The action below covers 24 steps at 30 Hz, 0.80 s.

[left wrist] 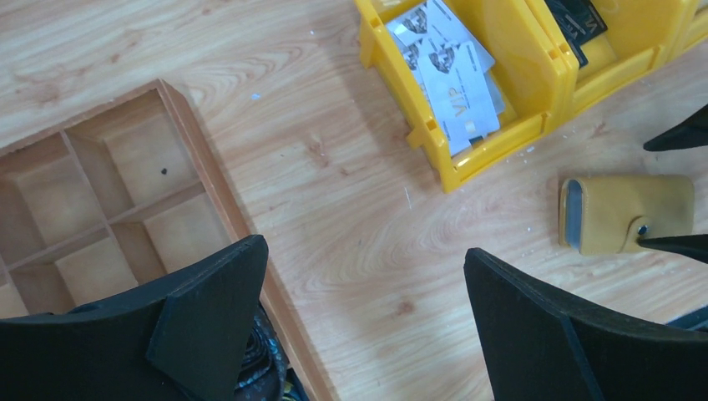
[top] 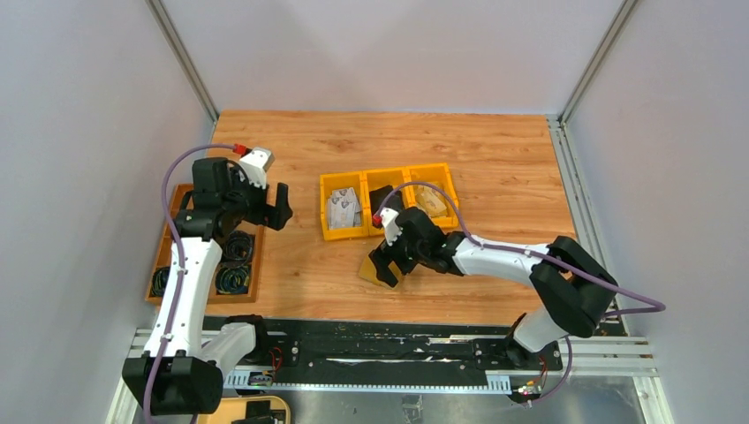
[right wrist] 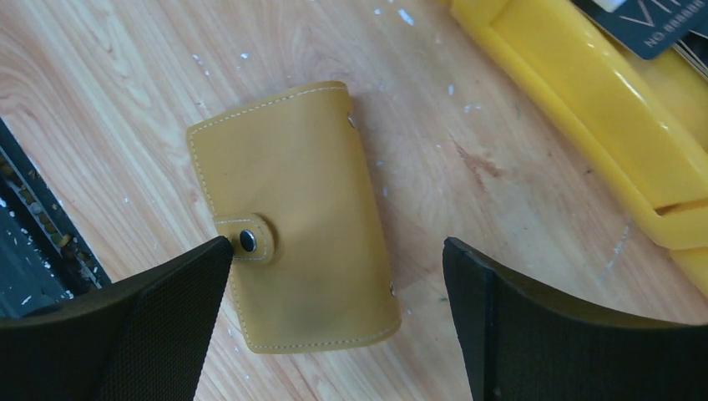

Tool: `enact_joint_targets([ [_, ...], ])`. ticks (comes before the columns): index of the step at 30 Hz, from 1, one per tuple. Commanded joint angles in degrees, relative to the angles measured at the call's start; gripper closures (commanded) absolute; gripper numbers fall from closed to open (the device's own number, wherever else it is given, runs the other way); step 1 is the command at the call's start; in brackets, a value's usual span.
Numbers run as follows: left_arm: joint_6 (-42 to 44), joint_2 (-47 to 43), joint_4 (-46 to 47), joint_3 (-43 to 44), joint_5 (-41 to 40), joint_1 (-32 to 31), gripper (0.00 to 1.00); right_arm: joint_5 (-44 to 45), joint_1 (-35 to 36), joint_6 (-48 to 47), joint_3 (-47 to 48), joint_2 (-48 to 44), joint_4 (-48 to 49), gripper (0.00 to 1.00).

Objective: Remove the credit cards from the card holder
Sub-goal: Pick up the card holder from the center of the board.

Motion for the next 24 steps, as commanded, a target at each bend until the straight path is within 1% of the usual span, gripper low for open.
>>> enact_joint_targets([
  [1,1.4,-0.1,-3.6,2.5,2.1,0.3,0.0,1.3,3.1,-2.3,0.0,1.5,-0.5,0.0],
  [12,1.5,-0.3,-5.0,4.1,4.0,0.3,0.0,4.2,7.2,-2.3,-1.2,2.4,-0.4,0.0],
  [16,1.3,-0.5,-5.7,4.6,5.2,0.3,0.0,7.9,8.9,-4.2,-1.3,3.4,-0.4,0.0],
  [21,0.7,-1.0,-6.5,5.7,6.8,0.3,0.0,11.2,10.6,-4.2,-1.1,5.4,-0.2,0.07],
  [23,0.2,-1.1,-6.9,6.2,7.2,0.3,0.0,11.7,10.9,-4.0,-0.9,5.8,0.1,0.14],
  [24,-0.1,-1.2,-7.0,6.4,7.4,0.3,0.0,13.7,11.1,-4.0,-0.6,5.8,0.2,0.19],
])
